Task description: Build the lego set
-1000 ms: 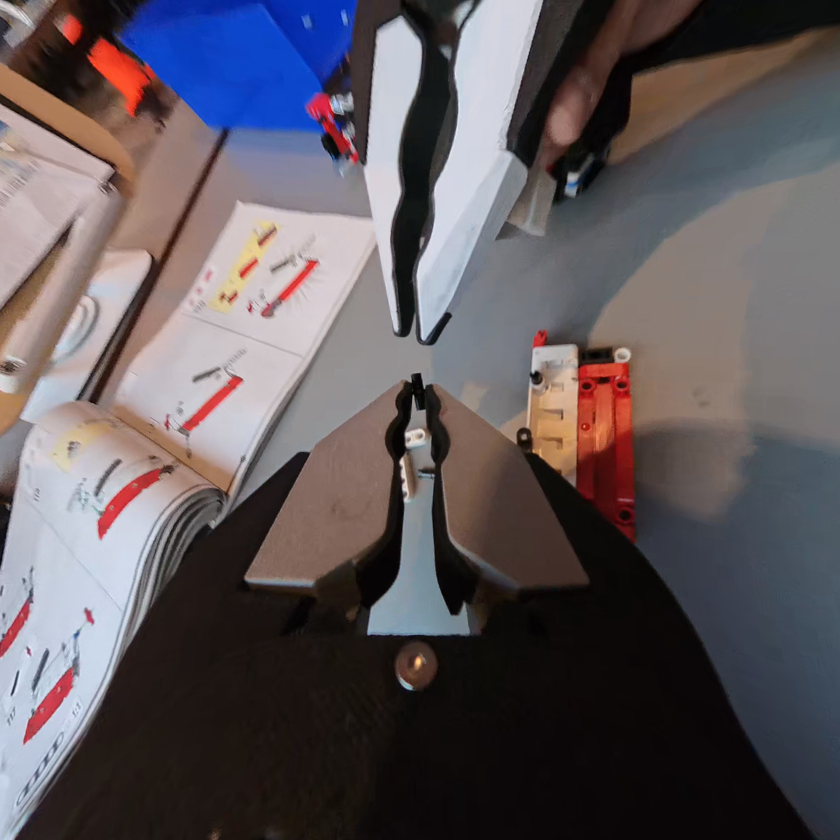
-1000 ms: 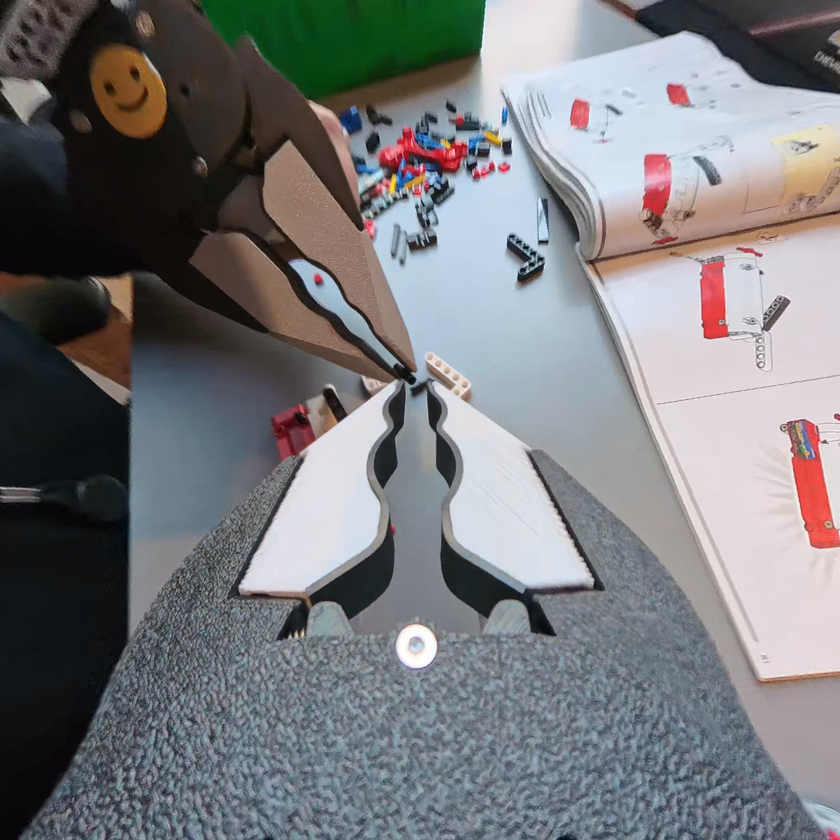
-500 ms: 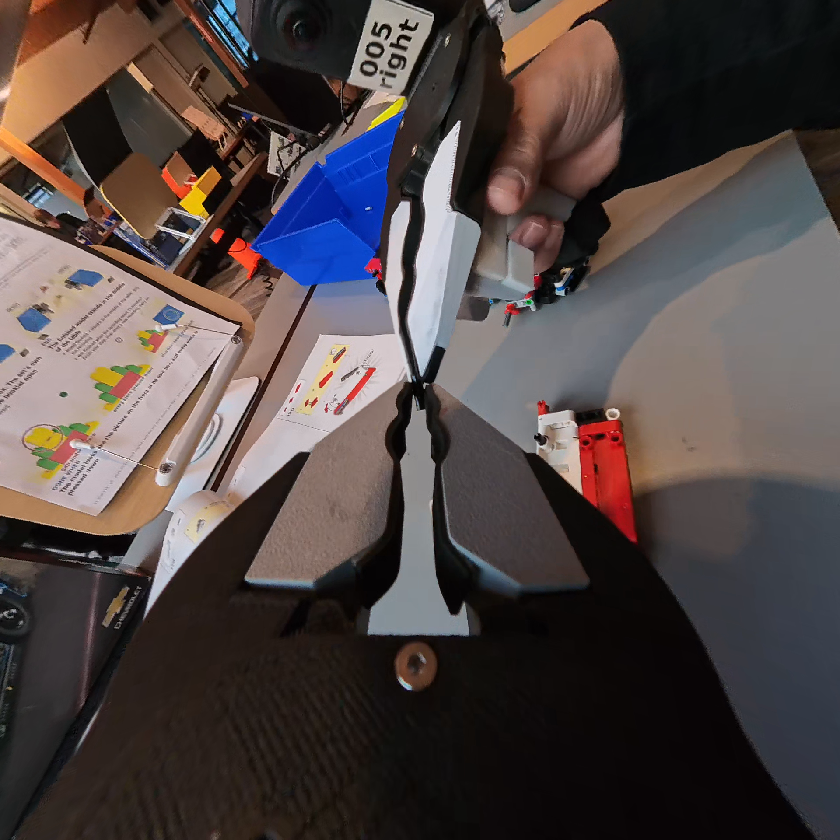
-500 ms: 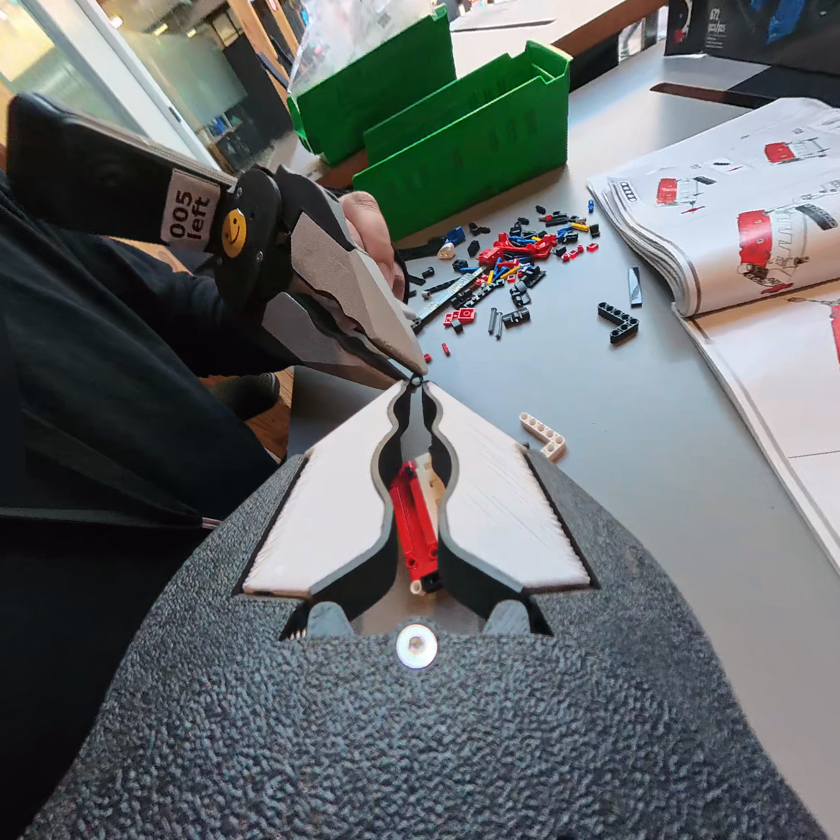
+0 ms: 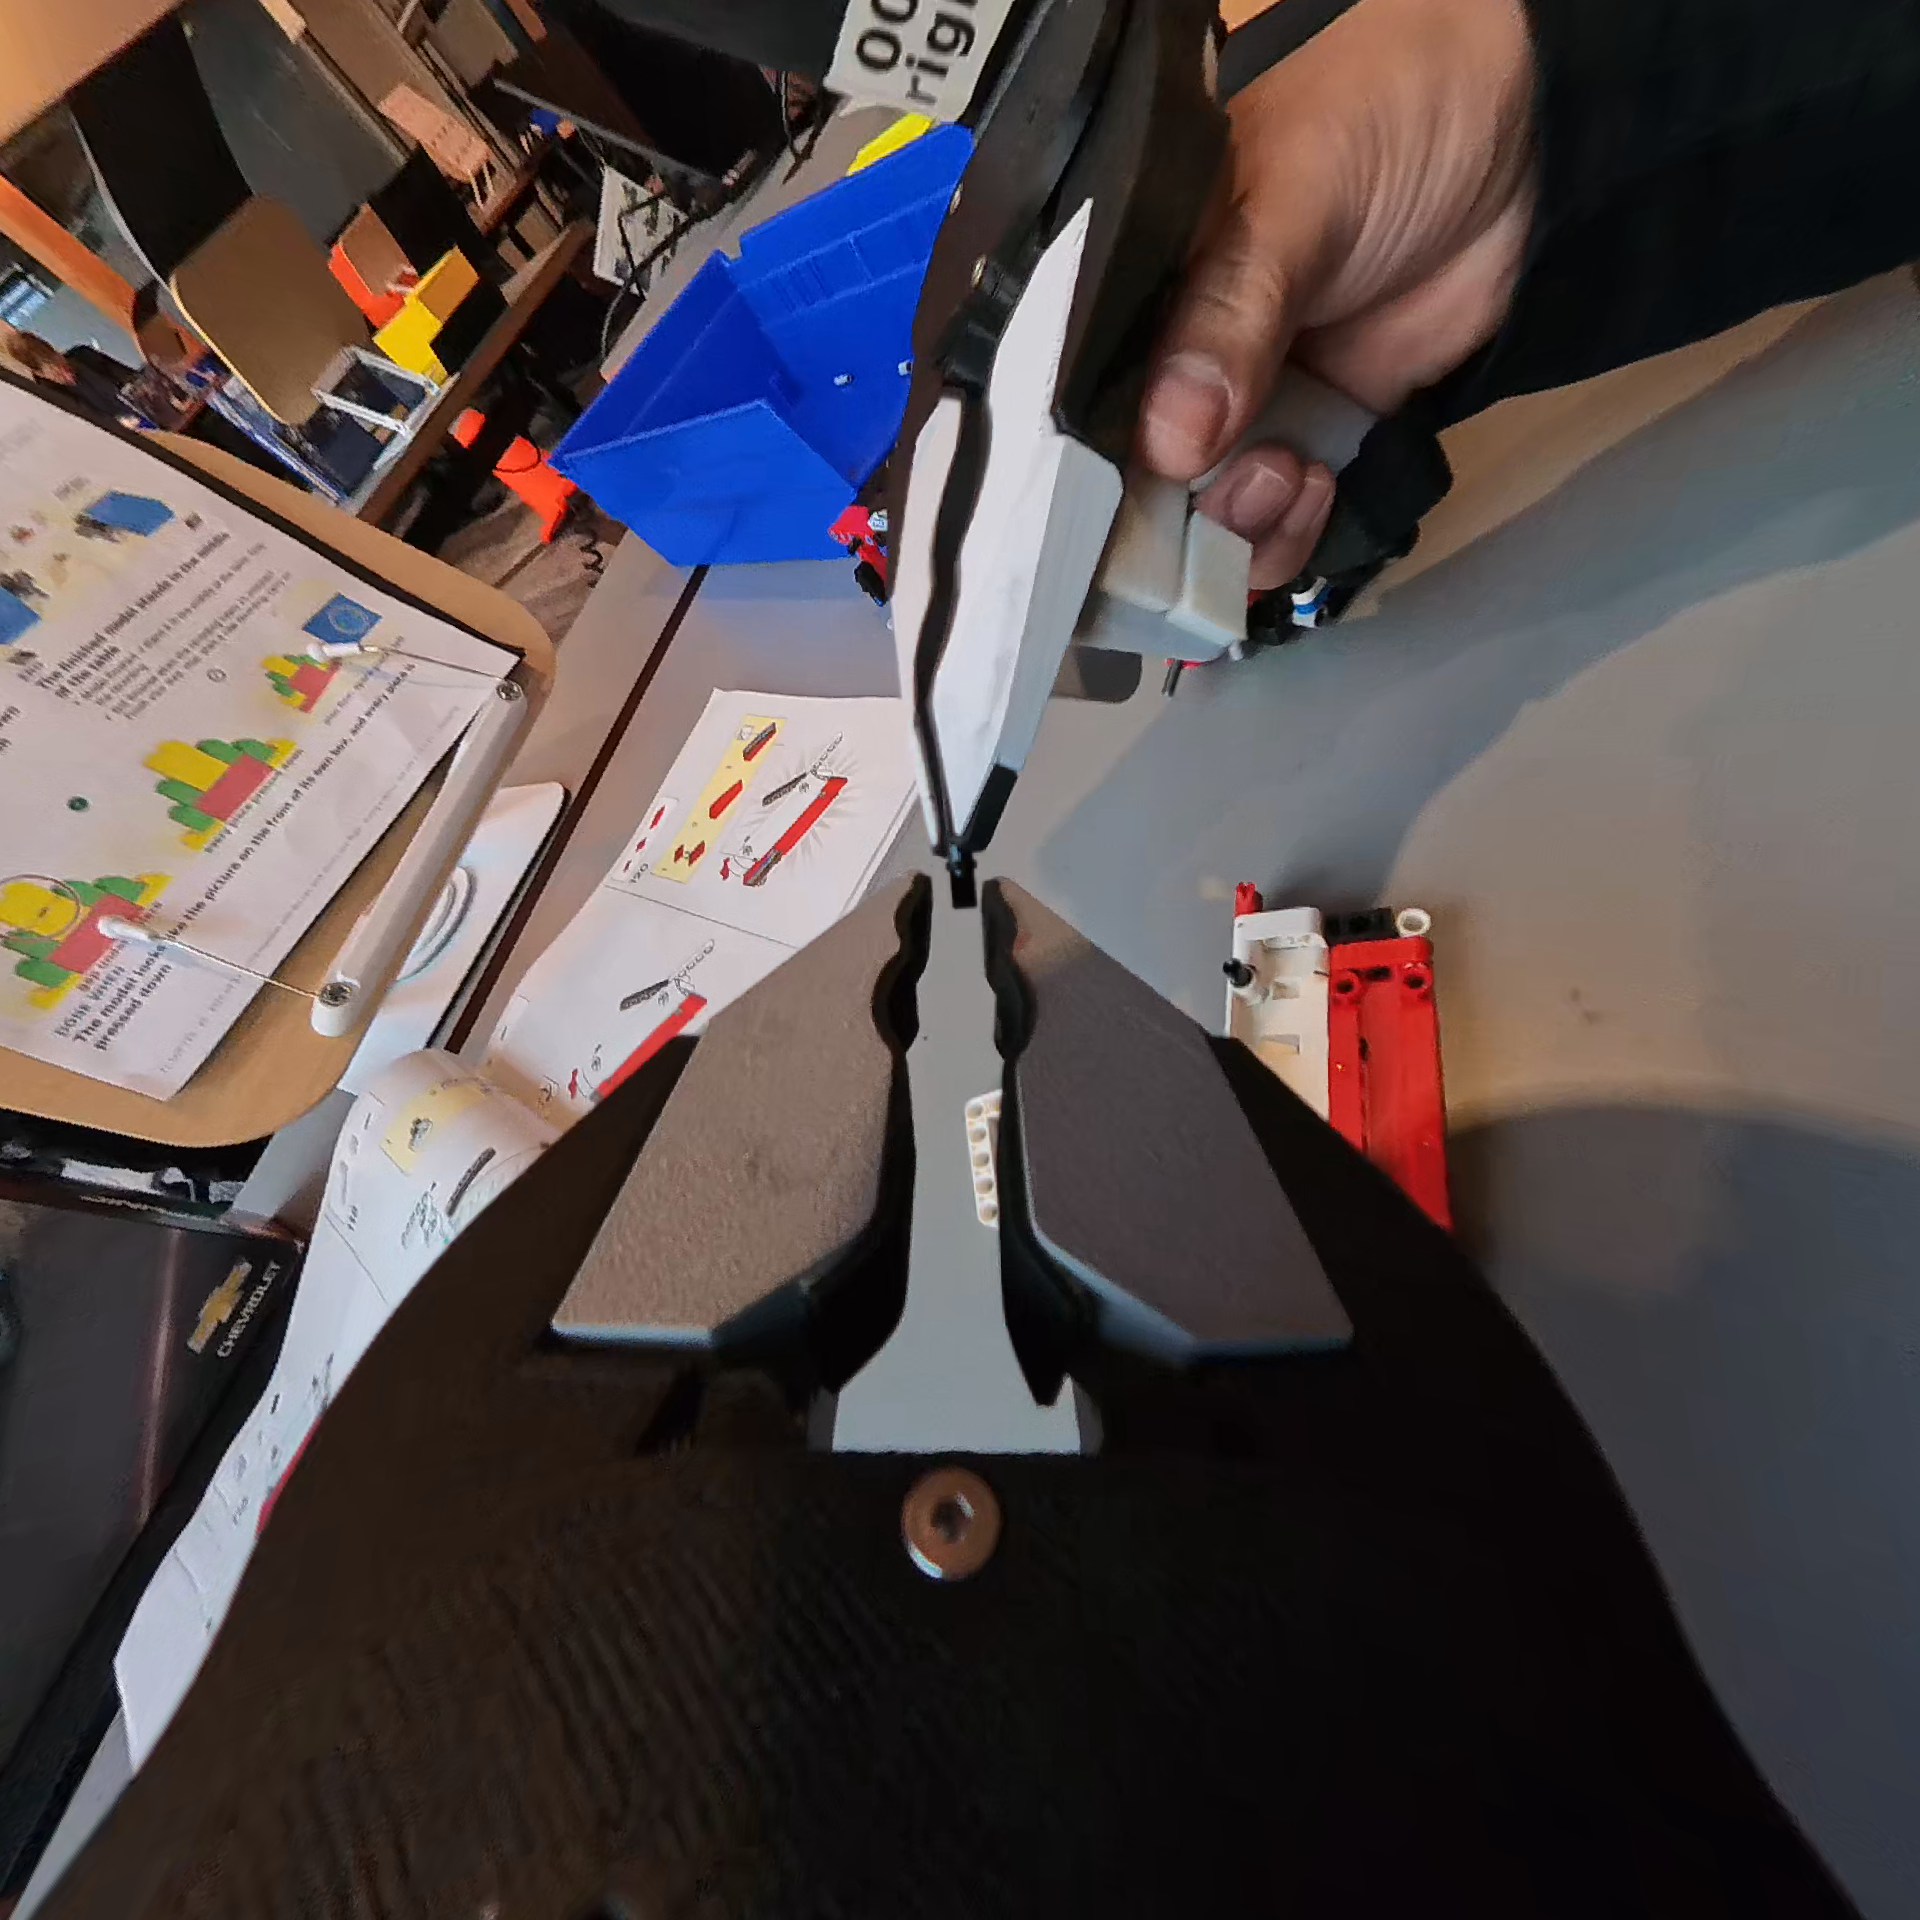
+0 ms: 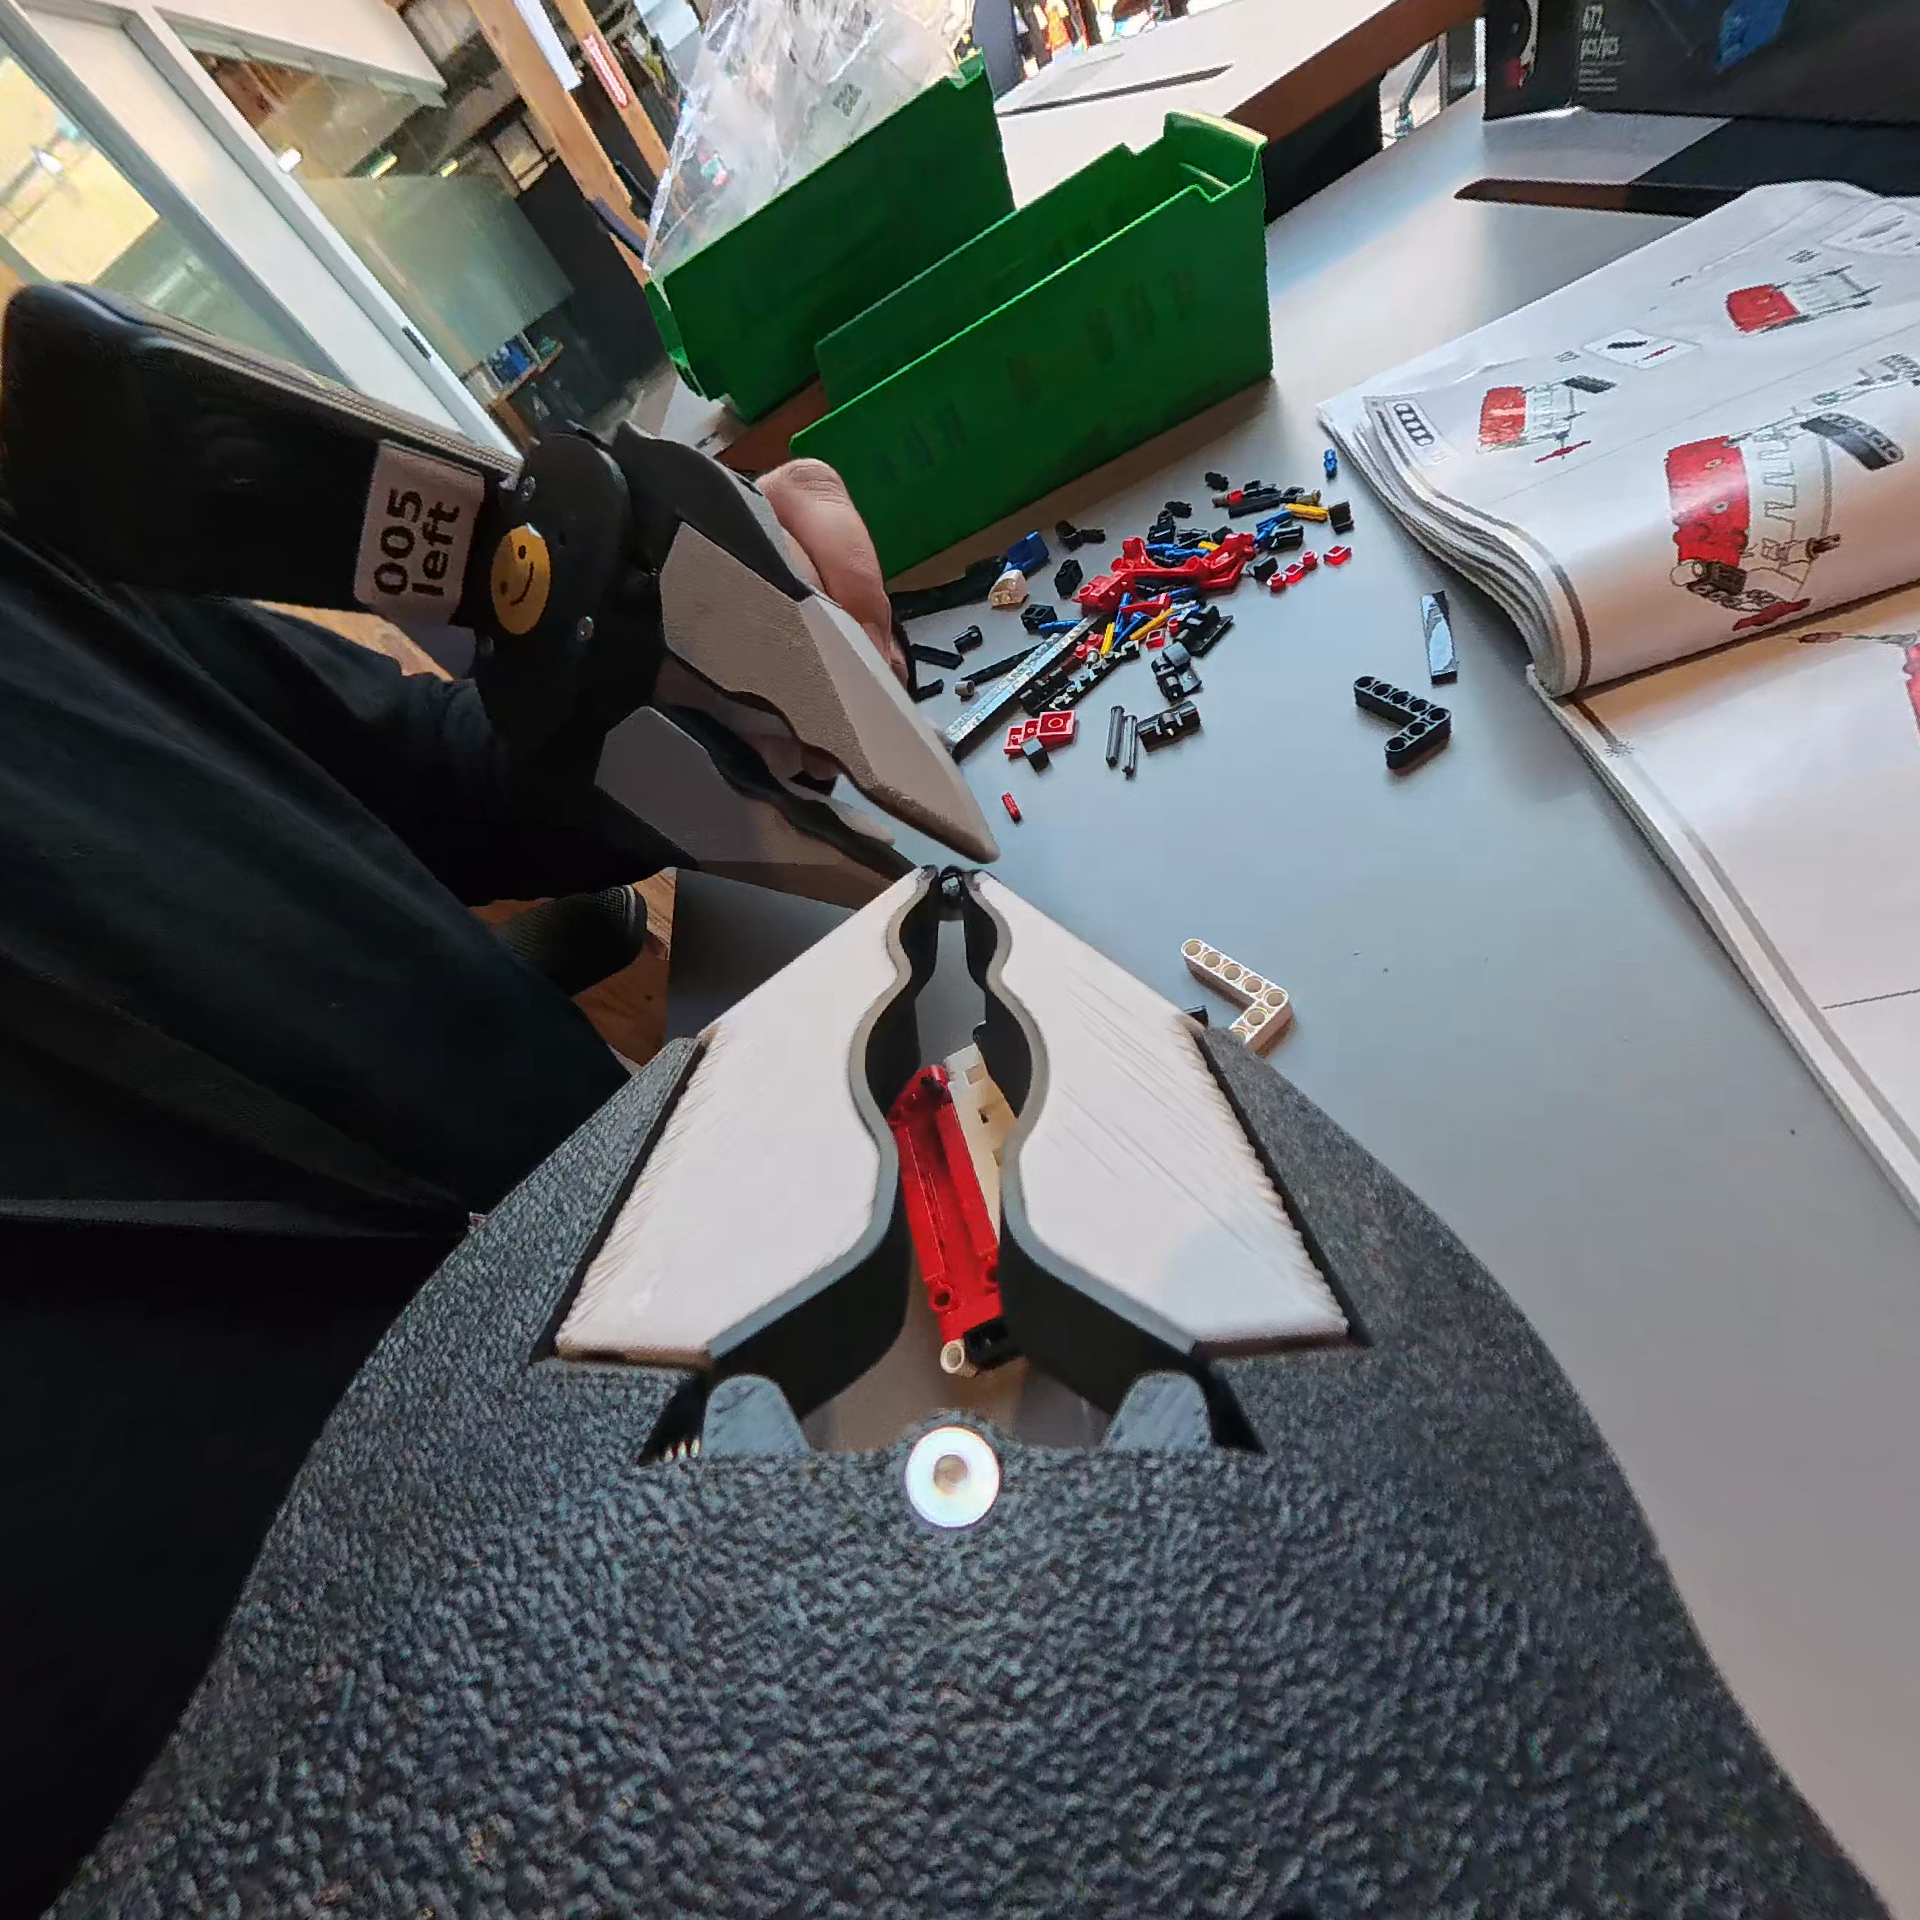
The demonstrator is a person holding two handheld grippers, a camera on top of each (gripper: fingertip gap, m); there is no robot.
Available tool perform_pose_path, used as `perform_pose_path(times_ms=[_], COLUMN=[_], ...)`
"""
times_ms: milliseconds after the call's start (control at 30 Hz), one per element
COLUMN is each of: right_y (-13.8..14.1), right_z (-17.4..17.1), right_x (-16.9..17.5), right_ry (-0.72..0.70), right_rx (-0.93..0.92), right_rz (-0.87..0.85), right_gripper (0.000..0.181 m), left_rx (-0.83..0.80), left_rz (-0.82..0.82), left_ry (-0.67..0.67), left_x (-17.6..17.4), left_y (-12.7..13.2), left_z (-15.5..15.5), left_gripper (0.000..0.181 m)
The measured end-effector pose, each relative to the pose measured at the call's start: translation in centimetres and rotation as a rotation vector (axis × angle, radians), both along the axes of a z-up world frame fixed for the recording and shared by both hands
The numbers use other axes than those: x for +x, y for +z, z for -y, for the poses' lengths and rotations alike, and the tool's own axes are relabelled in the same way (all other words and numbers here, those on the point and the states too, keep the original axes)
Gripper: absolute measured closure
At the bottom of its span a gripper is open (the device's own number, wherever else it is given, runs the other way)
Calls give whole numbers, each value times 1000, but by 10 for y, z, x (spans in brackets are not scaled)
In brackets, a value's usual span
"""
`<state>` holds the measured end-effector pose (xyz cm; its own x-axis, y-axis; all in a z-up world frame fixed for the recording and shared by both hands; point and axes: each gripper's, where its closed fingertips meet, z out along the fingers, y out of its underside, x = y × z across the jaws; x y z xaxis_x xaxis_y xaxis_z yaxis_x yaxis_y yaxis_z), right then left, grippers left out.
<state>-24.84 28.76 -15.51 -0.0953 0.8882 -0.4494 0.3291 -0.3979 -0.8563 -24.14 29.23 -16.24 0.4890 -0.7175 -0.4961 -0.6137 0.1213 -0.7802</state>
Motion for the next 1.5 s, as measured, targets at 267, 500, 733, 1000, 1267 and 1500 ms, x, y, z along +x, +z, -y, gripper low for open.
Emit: perform_pose_path(times_ms=[267, 500, 733, 1000, 1267, 1500], right_y=[-6, -10, -17, -43, -66, -79], right_z=[-1, -4, 0, -3, -8, -11], right_x=[-3, -5, -4, -1, -7, -12], right_ry=[-18, -44, -10, 45, 131, 154], right_rx=[32, 130, 378, 486, 505, 467], right_rz=[22, 36, 80, 229, 400, 452], right_gripper=[177, 177, 177, 177, 177, 177], left_rx=[-2, 0, -308, -628, -640, -621], left_rz=[-53, -75, 5, 43, 22, 23], left_ry=[30, 44, 16, -1, 7, 7], left_x=[-3, -5, -29, -49, -43, -29], left_y=[-9, -12, -34, -89, -109, -109], left_z=[-3, -5, 11, 29, 22, 11], left_gripper=[180, 180, 166, 159, 173, 173])
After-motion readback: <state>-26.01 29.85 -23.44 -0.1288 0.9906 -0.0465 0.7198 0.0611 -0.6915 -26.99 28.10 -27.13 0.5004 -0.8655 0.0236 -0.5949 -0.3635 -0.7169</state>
